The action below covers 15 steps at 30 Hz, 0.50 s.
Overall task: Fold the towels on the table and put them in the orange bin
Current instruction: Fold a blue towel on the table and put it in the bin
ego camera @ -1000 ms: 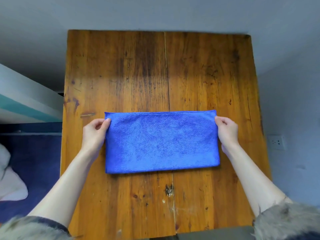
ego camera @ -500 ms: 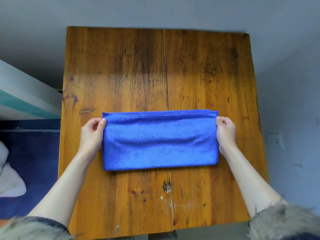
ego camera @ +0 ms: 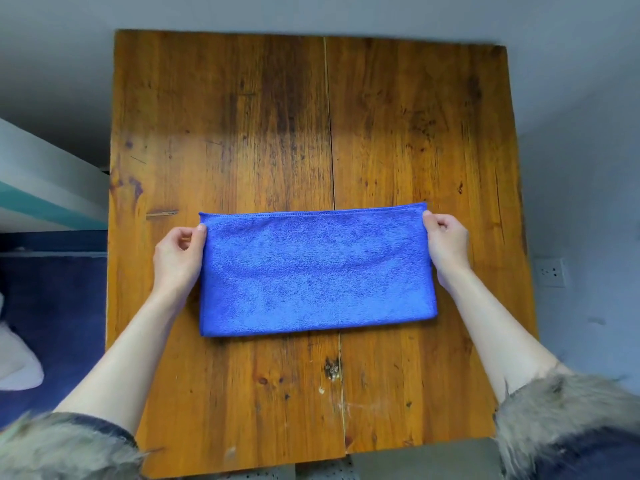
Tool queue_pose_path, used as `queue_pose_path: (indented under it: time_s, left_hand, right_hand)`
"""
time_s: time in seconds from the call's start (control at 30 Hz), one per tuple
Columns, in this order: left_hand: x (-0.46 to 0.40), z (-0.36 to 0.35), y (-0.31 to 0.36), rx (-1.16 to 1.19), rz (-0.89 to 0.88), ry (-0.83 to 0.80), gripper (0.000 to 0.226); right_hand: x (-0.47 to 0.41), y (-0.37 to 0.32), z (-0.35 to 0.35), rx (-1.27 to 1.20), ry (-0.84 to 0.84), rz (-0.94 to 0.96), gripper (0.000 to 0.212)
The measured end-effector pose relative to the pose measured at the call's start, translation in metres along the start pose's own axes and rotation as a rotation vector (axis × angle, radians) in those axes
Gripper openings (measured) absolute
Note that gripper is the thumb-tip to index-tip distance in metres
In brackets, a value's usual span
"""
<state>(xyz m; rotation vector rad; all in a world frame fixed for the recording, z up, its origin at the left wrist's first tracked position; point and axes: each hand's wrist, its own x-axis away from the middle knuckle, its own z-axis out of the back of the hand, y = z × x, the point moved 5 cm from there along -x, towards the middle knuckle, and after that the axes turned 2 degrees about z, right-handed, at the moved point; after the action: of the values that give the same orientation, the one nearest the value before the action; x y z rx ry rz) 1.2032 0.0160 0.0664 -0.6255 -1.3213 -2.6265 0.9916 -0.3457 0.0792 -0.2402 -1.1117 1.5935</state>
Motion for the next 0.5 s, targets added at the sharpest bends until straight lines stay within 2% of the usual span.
queue_pose_path:
  time_s: [0.27, 0.5]
  left_hand:
    - [0.006, 0.003, -0.008, -0.128, 0.045, 0.016, 0.040]
    - [0.038, 0.007, -0.005, -0.291, 0.026, 0.041, 0.040]
  right_hand:
    - [0.004, 0.000, -0.001, 0.102, 0.023, -0.037, 0.030]
    - [0.039, 0.012, 0.011, 0.216, -0.006, -0.087, 0.040]
